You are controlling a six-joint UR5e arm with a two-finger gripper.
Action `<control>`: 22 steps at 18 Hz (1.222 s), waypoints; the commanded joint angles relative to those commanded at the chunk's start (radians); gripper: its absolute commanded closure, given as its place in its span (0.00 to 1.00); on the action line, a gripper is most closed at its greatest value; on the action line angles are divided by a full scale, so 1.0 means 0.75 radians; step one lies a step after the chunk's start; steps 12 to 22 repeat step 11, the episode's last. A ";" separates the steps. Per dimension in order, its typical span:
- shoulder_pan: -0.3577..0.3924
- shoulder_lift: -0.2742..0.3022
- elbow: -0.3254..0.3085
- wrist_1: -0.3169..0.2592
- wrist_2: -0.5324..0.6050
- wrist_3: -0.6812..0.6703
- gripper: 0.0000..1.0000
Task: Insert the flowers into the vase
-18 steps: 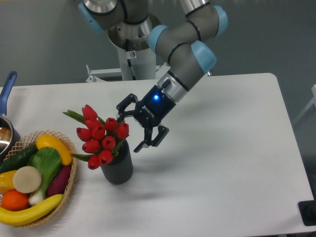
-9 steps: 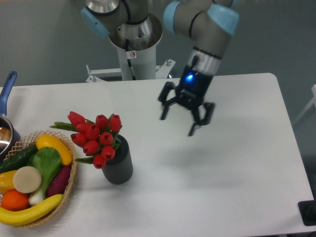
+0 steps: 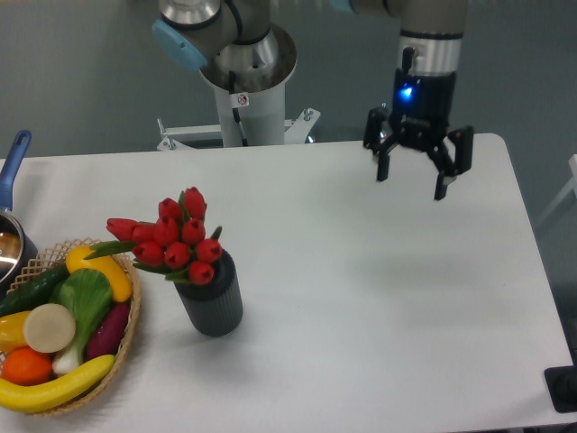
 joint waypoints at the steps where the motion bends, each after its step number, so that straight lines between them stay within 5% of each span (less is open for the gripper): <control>1: 0.024 0.006 0.012 -0.047 0.002 0.047 0.00; 8: 0.203 0.070 0.019 -0.250 0.004 0.481 0.00; 22: 0.207 0.072 0.016 -0.252 0.000 0.483 0.00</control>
